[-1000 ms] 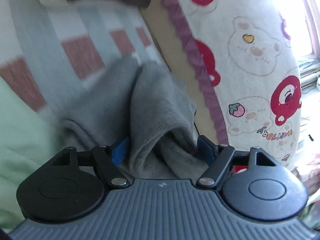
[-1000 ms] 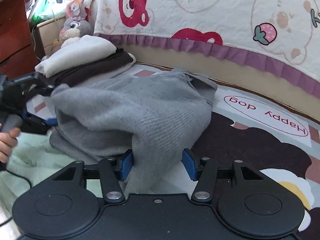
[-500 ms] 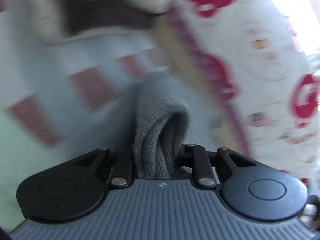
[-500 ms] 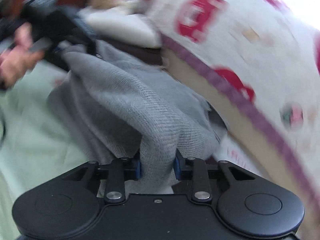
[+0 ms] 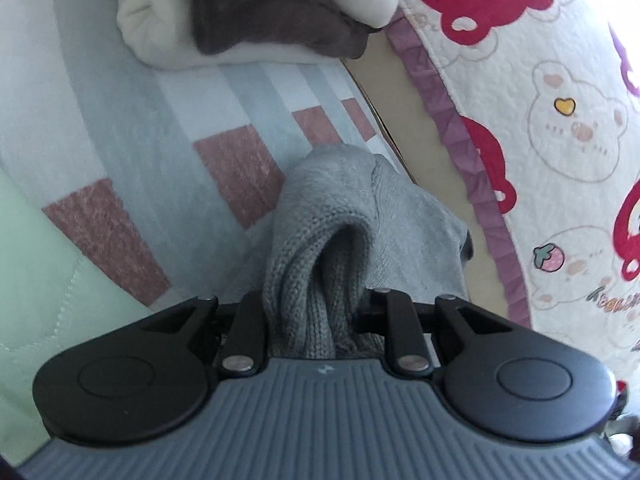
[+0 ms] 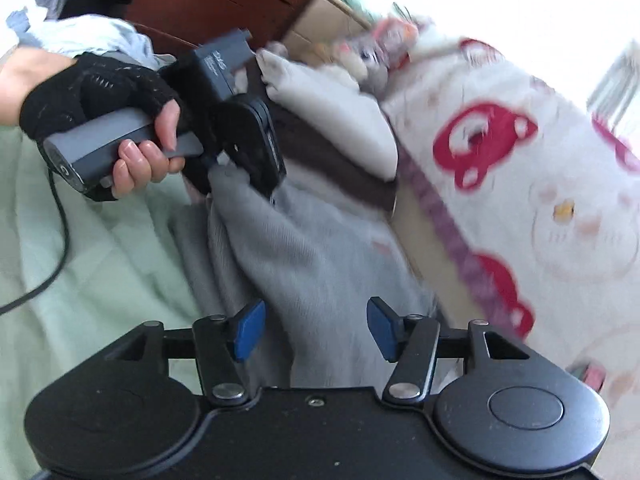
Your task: Fold clothes
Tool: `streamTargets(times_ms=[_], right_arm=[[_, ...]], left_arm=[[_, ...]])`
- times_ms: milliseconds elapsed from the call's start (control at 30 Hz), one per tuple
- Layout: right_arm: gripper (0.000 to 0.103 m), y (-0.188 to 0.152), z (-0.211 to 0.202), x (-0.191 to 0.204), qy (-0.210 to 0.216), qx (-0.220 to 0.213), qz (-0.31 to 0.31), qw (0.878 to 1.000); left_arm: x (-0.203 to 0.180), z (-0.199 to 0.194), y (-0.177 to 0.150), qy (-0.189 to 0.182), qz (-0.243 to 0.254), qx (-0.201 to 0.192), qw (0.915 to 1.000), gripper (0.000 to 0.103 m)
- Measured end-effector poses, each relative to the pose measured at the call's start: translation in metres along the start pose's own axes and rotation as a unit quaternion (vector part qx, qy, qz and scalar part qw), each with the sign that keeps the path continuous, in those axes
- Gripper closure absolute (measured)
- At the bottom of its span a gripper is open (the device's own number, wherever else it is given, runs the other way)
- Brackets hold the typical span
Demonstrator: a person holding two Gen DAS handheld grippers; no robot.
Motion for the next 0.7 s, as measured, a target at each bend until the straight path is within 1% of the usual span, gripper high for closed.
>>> streamTargets(times_ms=[33,67,100,133,167,200,233,267,300,333,367,400,500,567,600,667,700], right_arm=[[0.043,-0.002,0.011,-0.002,0.007,0.008,0.009,1.0],[0.047,-0.004,0.021,-0.005,0.022,0.019,0.032,0.999],[0.052,-0.008,0.031,-0.007,0.057,0.04,0.076,0.995],[0.053,-0.014,0.04,-0.008,0.106,0.066,0.125,0.984],[0.053,-0.021,0.049,-0.008,0.143,0.092,0.159,0.973],[0.053,-0.026,0.054,-0.007,0.155,0.102,0.171,0.968],[0.053,-0.029,0.052,-0.008,0.151,0.094,0.175,0.968],[0.053,-0.031,0.051,-0.009,0.146,0.085,0.18,0.969],[0.053,-0.032,0.047,-0.012,0.143,0.079,0.192,0.968],[0.052,-0.031,0.041,-0.017,0.142,0.073,0.213,0.964],[0.051,-0.031,0.034,-0.023,0.141,0.068,0.235,0.959],[0.051,-0.032,0.026,-0.03,0.141,0.059,0.261,0.953],[0.052,-0.038,-0.005,-0.058,0.143,0.024,0.356,0.923],[0.052,-0.047,-0.011,-0.073,0.13,0.021,0.398,0.908],[0.051,-0.051,-0.011,-0.077,0.121,0.027,0.41,0.904],[0.051,-0.059,-0.004,-0.078,0.104,0.05,0.421,0.9],[0.05,-0.064,0.001,-0.077,0.102,0.064,0.429,0.895]], left_arm=[[0.003,0.001,0.0,-0.004,-0.01,0.001,0.9999,0.083],[0.005,0.003,0.0,-0.007,-0.019,0.001,0.9998,0.083],[0.007,0.003,-0.001,-0.006,-0.029,-0.001,0.9996,0.083],[0.011,0.002,-0.001,-0.005,-0.04,-0.004,0.9992,0.083],[0.016,0.0,-0.001,-0.003,-0.055,-0.008,0.9984,0.082],[0.02,-0.001,-0.002,0.003,-0.063,-0.007,0.998,0.079],[0.022,-0.002,-0.003,0.007,-0.069,-0.006,0.9976,0.078],[0.02,-0.004,-0.002,0.003,-0.065,-0.006,0.9979,0.077],[0.017,-0.007,-0.002,0.001,-0.059,-0.005,0.9983,0.073],[0.01,-0.011,0.0,0.008,-0.042,-0.006,0.9991,0.07],[0.001,-0.02,0.003,0.019,-0.019,-0.013,0.9995,0.062],[-0.007,-0.031,0.006,0.028,0.005,-0.027,0.9992,0.055],[-0.024,-0.065,0.017,0.043,0.064,-0.072,0.9944,0.049],[-0.031,-0.084,0.024,0.024,0.078,-0.102,0.9915,0.049],[-0.034,-0.09,0.027,0.012,0.084,-0.105,0.9908,0.049],[-0.044,-0.088,0.028,-0.03,0.097,-0.09,0.9908,0.049],[-0.049,-0.082,0.023,-0.035,0.112,-0.072,0.9905,0.049]])
Point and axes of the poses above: each gripper's, at about its wrist camera, not at the fingertips, and z roughly the way its jaws point, x to its left, y to its top, the point moved 3 cm from there along z, roughly the way its jaws point, and after that the axes turned 10 degrees about z, right-handed, at the moved point
